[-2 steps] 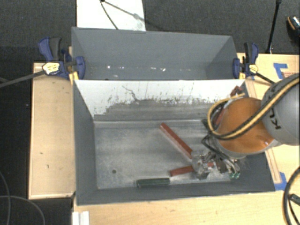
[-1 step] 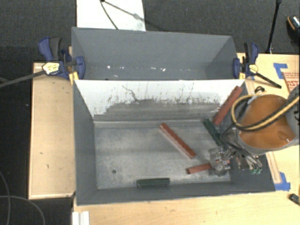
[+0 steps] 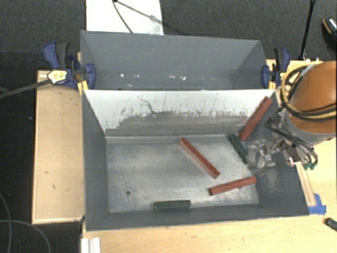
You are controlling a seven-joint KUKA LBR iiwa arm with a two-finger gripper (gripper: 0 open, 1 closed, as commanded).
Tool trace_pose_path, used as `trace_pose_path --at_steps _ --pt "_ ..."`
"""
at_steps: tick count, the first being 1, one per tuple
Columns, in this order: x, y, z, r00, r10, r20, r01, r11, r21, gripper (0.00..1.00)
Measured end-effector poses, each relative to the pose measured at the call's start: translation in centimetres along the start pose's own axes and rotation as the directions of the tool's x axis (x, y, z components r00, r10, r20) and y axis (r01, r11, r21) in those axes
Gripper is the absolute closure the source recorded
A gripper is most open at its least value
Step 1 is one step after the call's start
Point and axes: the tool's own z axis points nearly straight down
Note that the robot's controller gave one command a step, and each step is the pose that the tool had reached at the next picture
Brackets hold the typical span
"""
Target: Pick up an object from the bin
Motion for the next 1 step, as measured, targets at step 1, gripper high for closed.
trace_pose_path --at_steps 1 --pt "0.18 0.00 0.43 1.000 0.007 -0.009 -0.007 1.000 -0.003 0.00"
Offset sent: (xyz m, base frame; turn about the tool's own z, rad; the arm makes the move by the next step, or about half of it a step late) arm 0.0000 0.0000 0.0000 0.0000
